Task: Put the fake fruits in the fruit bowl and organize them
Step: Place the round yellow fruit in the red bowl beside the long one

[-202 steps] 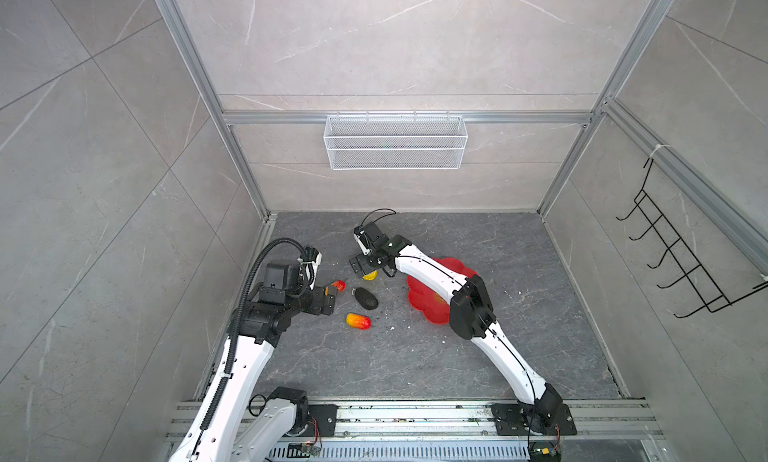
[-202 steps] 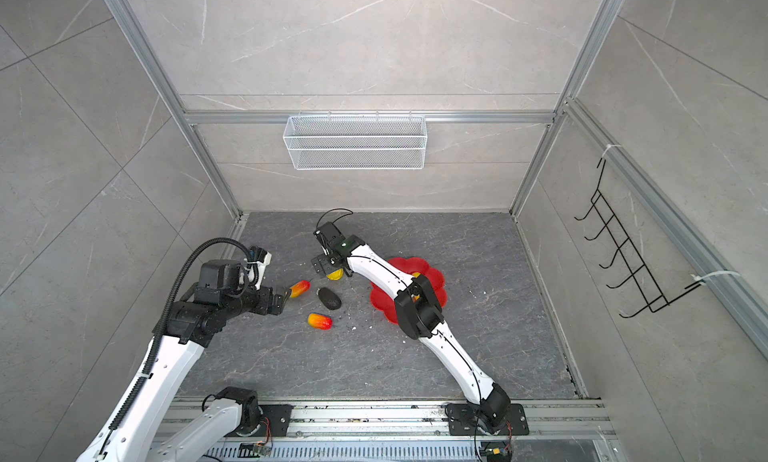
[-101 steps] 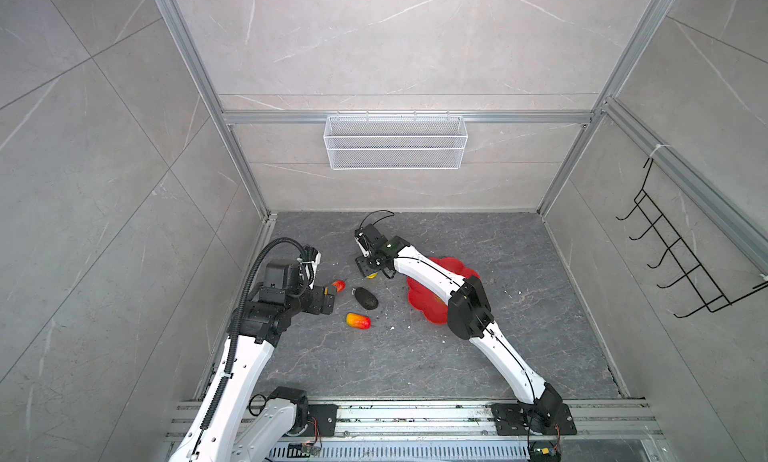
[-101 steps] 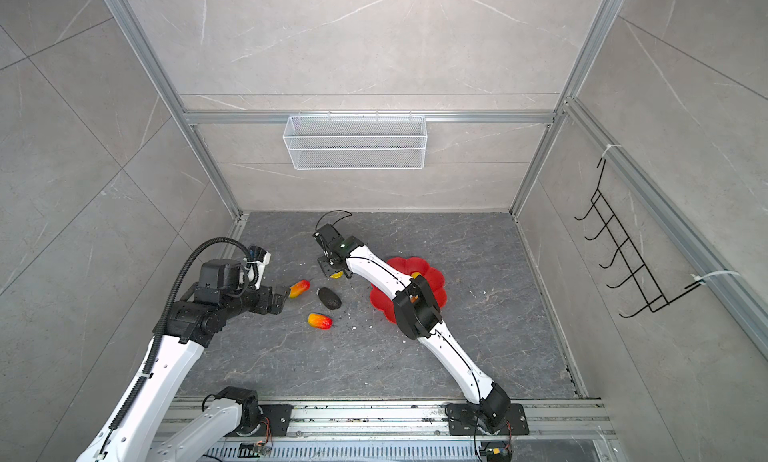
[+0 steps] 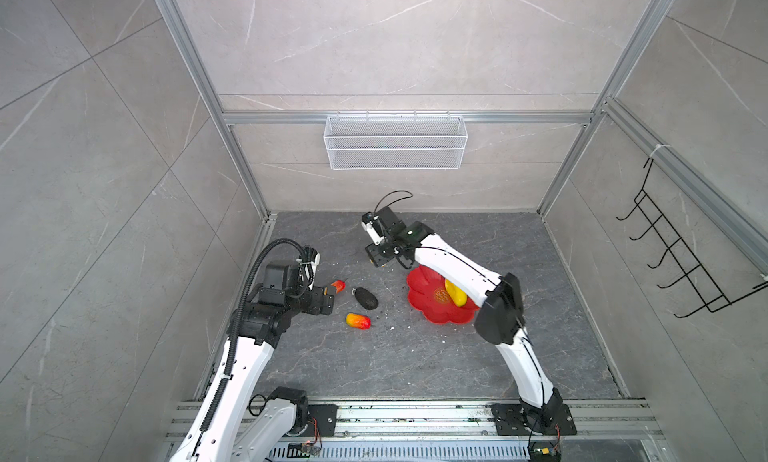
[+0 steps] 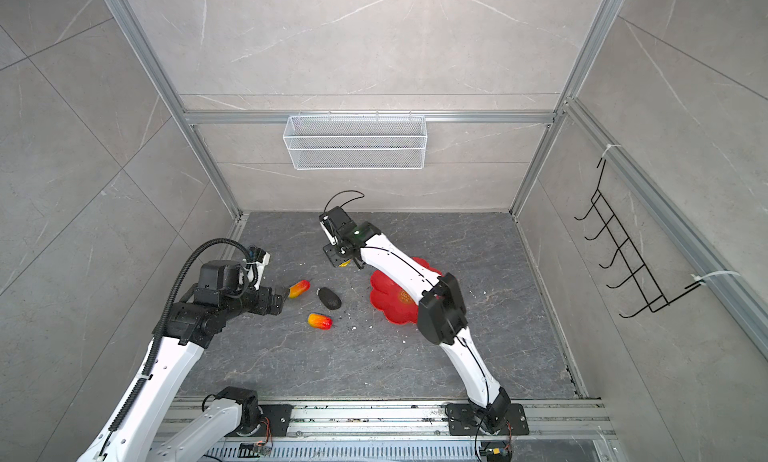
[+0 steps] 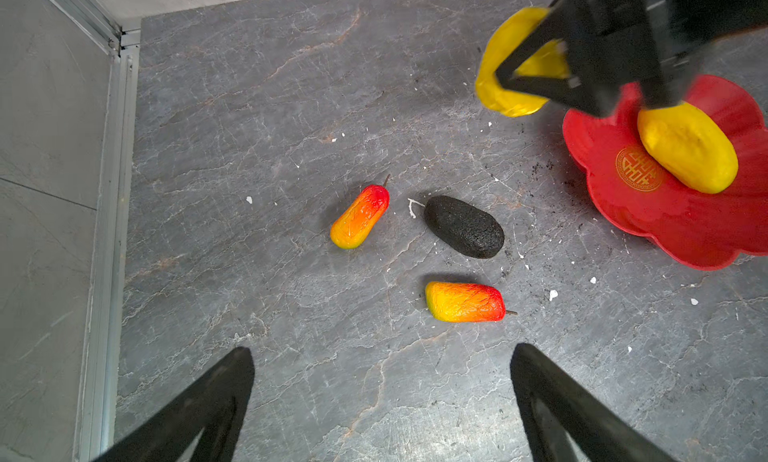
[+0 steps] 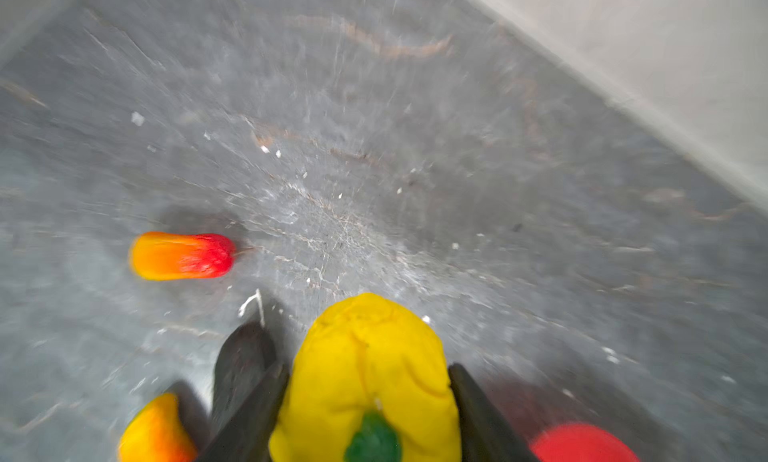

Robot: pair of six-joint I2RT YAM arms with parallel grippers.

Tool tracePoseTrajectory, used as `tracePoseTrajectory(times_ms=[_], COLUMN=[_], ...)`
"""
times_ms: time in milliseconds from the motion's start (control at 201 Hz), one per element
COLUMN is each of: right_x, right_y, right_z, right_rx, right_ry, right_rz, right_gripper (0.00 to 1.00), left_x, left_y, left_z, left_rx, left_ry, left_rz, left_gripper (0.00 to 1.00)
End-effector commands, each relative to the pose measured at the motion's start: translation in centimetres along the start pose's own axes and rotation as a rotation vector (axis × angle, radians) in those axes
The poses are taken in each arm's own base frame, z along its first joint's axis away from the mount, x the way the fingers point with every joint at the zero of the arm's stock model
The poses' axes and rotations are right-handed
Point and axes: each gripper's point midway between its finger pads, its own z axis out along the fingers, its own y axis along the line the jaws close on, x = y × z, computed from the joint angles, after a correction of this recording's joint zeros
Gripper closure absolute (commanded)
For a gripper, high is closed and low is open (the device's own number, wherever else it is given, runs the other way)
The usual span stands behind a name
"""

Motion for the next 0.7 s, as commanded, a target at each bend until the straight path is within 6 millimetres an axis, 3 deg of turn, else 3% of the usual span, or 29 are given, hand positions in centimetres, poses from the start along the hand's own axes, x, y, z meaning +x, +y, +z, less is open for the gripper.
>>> tracePoseTrajectory(times_ms=[0,169,364,538,693], right_x=[0.6,6.6,13.5,16.3,17.0], right_y=[-3.3,-7.2,-9.7,-9.4,-9.3], right_z=[-3.8,-5.7,-4.0,-1.0,1.0], right_rx=[0.057,0.122,0.137,0.107,0.099], right_ry=[-0.059,-0.023,0.053,0.113,0.138], right_rz=[0.031,0.136,0.236,0.236,0.237], right_gripper=[0.56,0.57,0.57,0.57,0.57], left_x=[-0.8,-0.8,-0.8,-0.7,-0.7], left_y=[0.2,0.1,0.1,0.1,0.1], left_z=[-0.9,-0.6,-0.4,-0.4,-0.4], left_rx=[-0.010,0.000,0.000,0.002,0.001], left_ry=[-0.054,-0.041,-0.037,-0.034,-0.037], left_rz=[-0.011,-0.014,-0.014,-0.014,-0.013], left_gripper=[0.00,0.00,0.00,0.00,0.00])
